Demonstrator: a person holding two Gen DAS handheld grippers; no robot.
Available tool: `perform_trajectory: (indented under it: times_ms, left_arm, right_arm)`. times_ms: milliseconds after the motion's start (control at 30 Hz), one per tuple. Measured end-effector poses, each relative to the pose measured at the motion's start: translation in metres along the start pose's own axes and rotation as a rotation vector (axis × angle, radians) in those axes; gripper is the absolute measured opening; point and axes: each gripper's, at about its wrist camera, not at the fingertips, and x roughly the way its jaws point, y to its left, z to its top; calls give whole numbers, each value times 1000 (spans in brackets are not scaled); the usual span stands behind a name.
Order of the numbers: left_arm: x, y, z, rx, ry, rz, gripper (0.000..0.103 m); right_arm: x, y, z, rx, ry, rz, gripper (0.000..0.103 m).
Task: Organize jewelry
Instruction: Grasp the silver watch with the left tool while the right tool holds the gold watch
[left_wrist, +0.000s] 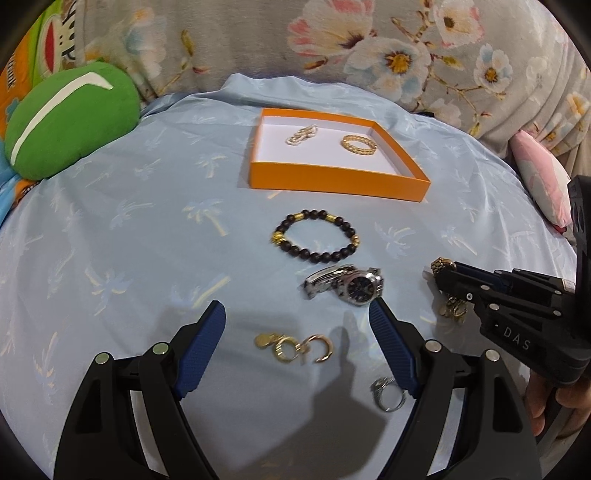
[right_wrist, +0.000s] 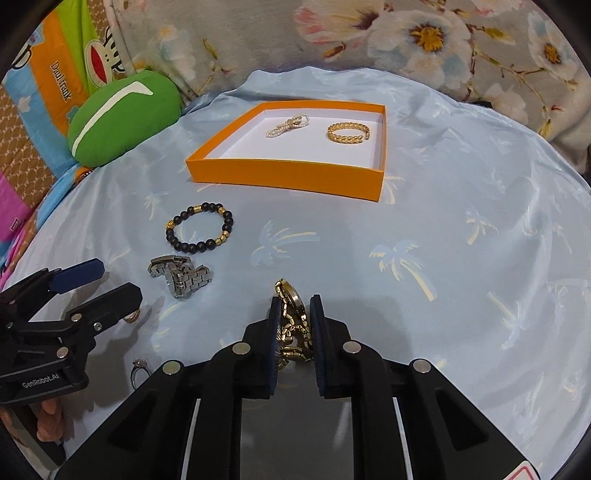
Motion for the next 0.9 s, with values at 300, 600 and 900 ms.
perform_trajectory:
  times_ms: [300,600,900]
  left_arm:
    - [20,-13,12,-25,31,-22,78]
    - [25,-10,13,-45,45,-19,77]
    - [31,-22,16,-14,50,-41,62]
  right_arm:
    - [1,-4,-1,21,-2,19,14]
    - [1,-6,-2,28,-2,31,14]
    - [1,-6,-2,29,-2,31,14]
